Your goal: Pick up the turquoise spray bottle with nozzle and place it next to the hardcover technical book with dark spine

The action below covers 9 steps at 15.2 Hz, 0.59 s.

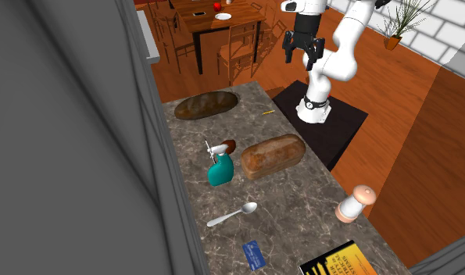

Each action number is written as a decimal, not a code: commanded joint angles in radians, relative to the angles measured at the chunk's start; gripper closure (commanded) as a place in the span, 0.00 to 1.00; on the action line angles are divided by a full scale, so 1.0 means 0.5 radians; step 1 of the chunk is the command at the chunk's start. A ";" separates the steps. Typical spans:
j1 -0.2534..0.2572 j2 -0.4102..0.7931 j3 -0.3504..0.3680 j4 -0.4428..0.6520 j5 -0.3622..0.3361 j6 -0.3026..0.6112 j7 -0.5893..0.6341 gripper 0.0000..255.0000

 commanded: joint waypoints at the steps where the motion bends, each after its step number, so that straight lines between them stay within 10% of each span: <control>1: 0.000 0.000 0.000 0.000 0.000 0.000 0.000 0.00; 9: -0.008 0.648 0.031 0.288 -0.036 0.260 0.049 0.00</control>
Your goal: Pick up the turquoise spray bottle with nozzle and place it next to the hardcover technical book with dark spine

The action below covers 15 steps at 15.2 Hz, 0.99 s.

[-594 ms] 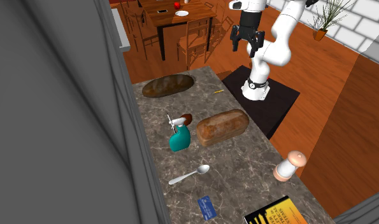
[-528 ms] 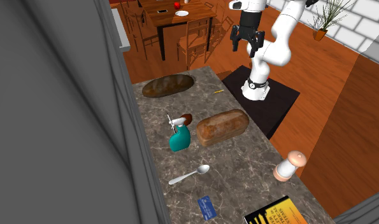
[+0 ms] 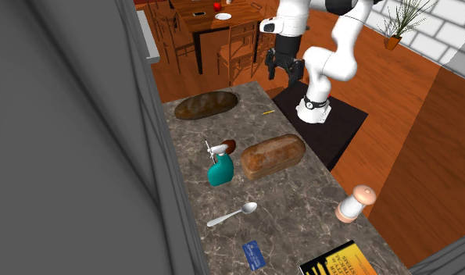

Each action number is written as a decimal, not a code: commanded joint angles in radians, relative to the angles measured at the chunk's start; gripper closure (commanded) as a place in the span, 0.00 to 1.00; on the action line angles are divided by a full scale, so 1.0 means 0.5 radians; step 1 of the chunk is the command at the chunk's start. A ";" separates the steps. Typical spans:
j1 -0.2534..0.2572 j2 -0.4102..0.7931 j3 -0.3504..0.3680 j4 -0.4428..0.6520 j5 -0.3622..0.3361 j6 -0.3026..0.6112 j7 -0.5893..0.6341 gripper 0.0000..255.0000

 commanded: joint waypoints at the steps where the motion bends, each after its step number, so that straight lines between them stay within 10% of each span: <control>1: -0.001 0.142 0.012 0.067 -0.010 0.050 0.022 0.00; 15: -0.020 1.320 0.012 1.010 -0.103 0.106 0.135 0.00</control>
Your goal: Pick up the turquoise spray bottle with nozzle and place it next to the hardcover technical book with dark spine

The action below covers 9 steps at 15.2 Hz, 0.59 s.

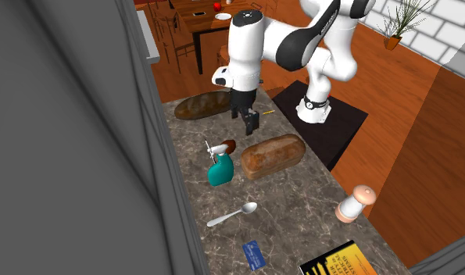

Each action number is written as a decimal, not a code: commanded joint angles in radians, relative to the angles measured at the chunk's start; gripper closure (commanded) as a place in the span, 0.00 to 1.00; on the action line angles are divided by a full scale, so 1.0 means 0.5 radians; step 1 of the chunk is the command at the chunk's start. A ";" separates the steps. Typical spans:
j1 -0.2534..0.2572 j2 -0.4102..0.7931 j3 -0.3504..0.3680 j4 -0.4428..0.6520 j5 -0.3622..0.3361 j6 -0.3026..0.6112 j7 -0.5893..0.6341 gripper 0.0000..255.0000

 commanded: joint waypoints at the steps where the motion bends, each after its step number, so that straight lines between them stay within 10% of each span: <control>1: -0.006 0.183 -0.007 0.201 -0.012 -0.045 0.009 0.00; 6: -0.016 0.631 -0.022 0.711 -0.035 -0.168 0.040 0.00; 9: -0.015 0.634 -0.021 0.634 -0.034 -0.089 0.040 0.00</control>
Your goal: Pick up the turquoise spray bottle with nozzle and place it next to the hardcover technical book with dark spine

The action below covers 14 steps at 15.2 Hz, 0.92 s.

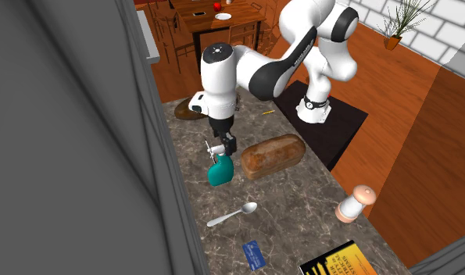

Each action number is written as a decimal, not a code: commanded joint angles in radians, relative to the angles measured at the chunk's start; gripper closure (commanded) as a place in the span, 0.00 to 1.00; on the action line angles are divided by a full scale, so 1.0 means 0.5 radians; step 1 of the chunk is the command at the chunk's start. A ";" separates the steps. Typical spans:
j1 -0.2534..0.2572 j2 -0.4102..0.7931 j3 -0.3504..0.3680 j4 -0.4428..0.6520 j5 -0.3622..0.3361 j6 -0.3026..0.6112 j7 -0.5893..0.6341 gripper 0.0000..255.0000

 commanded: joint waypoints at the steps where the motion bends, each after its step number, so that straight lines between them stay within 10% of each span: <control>1: -0.001 0.013 -0.001 -0.028 0.000 0.042 -0.001 0.00; 12: 0.000 0.025 0.000 -0.106 0.001 0.132 -0.002 0.00; 13: 0.000 0.025 0.000 -0.106 0.001 0.132 -0.001 1.00; 14: 0.000 0.025 0.000 -0.106 0.001 0.132 -0.001 1.00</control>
